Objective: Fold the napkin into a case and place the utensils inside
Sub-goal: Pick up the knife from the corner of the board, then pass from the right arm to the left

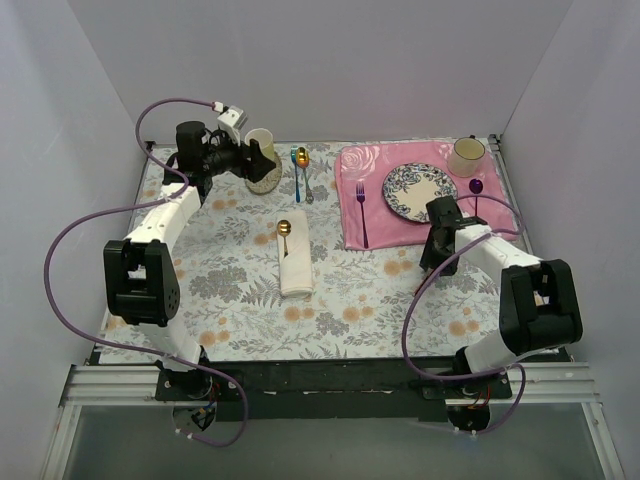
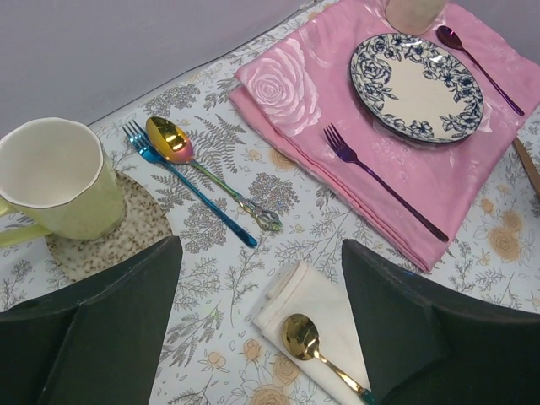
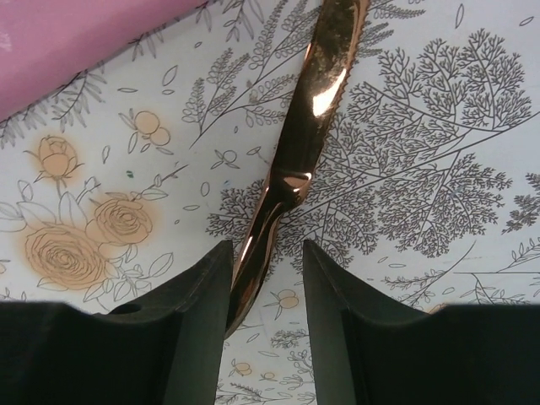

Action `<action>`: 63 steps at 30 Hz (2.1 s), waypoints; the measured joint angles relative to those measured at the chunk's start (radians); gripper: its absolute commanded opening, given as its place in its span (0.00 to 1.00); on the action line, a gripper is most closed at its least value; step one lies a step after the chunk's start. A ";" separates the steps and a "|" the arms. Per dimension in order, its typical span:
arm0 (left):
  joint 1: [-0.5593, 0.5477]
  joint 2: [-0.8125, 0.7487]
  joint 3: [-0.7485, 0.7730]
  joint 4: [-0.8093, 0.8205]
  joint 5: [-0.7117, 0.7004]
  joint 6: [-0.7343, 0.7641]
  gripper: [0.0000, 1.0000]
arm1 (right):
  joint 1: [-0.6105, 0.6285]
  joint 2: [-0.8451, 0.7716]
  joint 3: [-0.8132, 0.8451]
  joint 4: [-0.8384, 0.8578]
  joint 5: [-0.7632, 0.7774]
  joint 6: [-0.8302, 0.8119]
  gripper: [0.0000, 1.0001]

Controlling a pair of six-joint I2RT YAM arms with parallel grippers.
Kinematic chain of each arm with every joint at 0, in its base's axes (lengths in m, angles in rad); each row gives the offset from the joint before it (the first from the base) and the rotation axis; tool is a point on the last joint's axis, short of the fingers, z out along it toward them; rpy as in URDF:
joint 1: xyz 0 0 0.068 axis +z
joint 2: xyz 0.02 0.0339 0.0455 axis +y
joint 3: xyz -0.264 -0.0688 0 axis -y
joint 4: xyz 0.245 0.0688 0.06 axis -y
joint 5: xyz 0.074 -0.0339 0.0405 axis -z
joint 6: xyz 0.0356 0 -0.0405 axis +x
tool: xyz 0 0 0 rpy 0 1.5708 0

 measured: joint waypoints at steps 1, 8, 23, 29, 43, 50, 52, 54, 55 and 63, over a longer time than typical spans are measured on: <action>0.000 0.000 0.000 0.000 -0.001 0.001 0.76 | -0.010 0.008 0.000 0.002 -0.002 0.003 0.45; 0.000 0.000 0.000 -0.002 -0.015 0.005 0.77 | -0.039 0.044 -0.016 0.039 -0.020 0.019 0.41; 0.000 0.000 0.000 -0.042 -0.038 0.059 0.77 | -0.087 0.039 -0.042 0.084 -0.064 0.052 0.01; 0.000 0.003 0.001 -0.059 -0.039 0.060 0.78 | -0.092 -0.039 -0.108 0.068 -0.064 0.083 0.01; -0.001 0.090 0.099 -0.122 0.011 -0.003 0.94 | -0.089 -0.309 -0.236 -0.083 -0.113 0.054 0.01; -0.055 0.096 0.107 -0.190 0.074 -0.065 0.95 | 0.052 -0.360 -0.227 -0.056 -0.118 -0.044 0.01; -0.084 0.098 0.107 -0.204 0.095 -0.101 0.96 | 0.106 -0.359 -0.209 -0.048 -0.116 -0.078 0.01; -0.119 0.107 0.107 -0.212 0.116 -0.158 0.95 | 0.163 -0.359 -0.187 -0.033 -0.107 -0.108 0.01; -0.142 0.114 0.107 -0.212 0.129 -0.200 0.95 | 0.190 -0.359 -0.177 -0.023 -0.101 -0.121 0.01; -0.277 0.129 -0.011 -0.069 0.162 -0.558 0.88 | 0.391 -0.343 -0.089 0.061 -0.066 -0.207 0.01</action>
